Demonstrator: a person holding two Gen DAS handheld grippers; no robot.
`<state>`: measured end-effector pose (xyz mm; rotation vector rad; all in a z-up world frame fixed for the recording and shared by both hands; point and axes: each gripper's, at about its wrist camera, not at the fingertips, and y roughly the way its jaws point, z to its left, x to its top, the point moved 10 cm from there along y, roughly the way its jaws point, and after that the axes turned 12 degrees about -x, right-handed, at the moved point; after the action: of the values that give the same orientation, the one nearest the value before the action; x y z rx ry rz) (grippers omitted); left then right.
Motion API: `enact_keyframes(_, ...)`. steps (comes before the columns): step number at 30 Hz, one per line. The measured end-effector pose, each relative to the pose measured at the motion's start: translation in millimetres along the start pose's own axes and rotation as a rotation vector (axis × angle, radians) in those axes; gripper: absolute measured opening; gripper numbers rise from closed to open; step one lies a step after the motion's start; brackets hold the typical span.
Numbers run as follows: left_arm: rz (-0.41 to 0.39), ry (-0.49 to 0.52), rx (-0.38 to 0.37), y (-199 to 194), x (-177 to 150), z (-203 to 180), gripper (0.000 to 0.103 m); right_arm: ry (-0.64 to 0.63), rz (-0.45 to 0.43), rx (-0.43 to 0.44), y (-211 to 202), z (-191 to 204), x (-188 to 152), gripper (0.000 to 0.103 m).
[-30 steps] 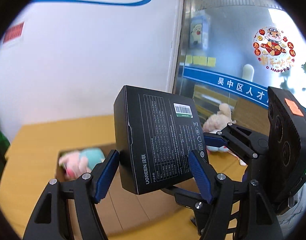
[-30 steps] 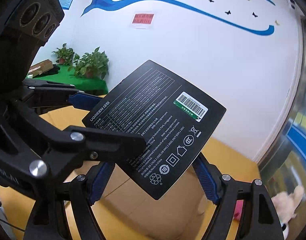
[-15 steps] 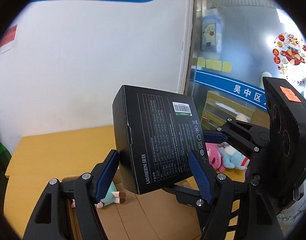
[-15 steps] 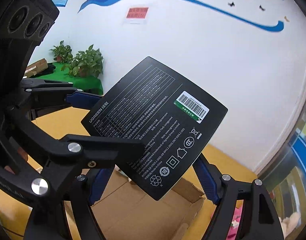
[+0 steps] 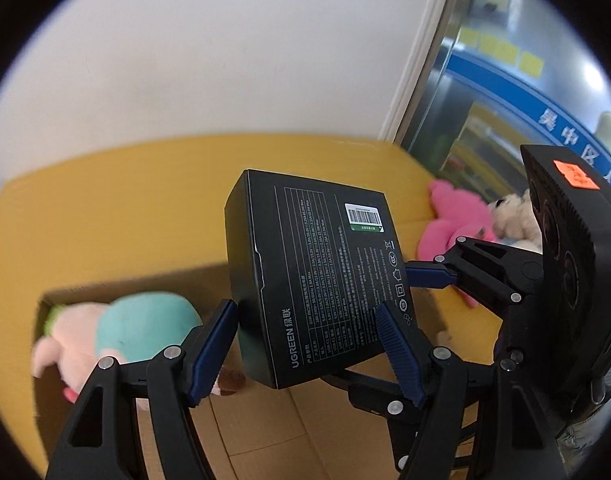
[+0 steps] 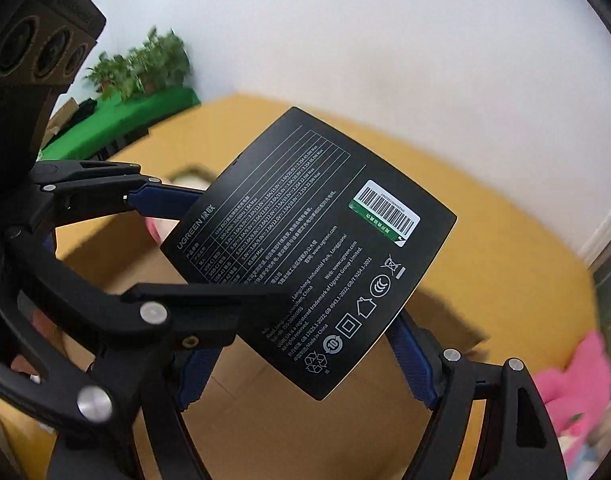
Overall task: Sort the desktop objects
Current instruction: 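Carry the black box into the cardboard box and release it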
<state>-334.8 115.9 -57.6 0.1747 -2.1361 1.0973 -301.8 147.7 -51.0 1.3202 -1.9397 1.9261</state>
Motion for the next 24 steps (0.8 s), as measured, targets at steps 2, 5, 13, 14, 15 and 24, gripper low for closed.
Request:
enact_keyframes(2, 0.033, -0.034, -0.014, 18, -9, 8, 0.071, 0.007, 0.054, 0.025, 26, -3, -13, 0.078)
enact_keyframes(5, 0.082, -0.057, -0.015, 42, -23, 13, 0.071, 0.033, 0.132, 0.063, 54, -7, -33, 0.078)
enact_keyframes(13, 0.219, -0.120, 0.012, 79, -51, 24, 0.058, 0.120, 0.334, 0.094, 111, -15, -78, 0.078)
enact_keyframes(14, 0.222, -0.128, 0.013, 82, -51, 27, 0.058, 0.126, 0.337, 0.098, 113, -14, -80, 0.078)
enact_keyframes(15, 0.219, -0.131, 0.015, 81, -52, 27, 0.058, 0.131, 0.340, 0.099, 114, -15, -81, 0.078)
enact_keyframes(24, 0.187, -0.140, 0.050, 52, -51, 28, 0.057, 0.156, 0.325, 0.050, 98, -10, -79, 0.080)
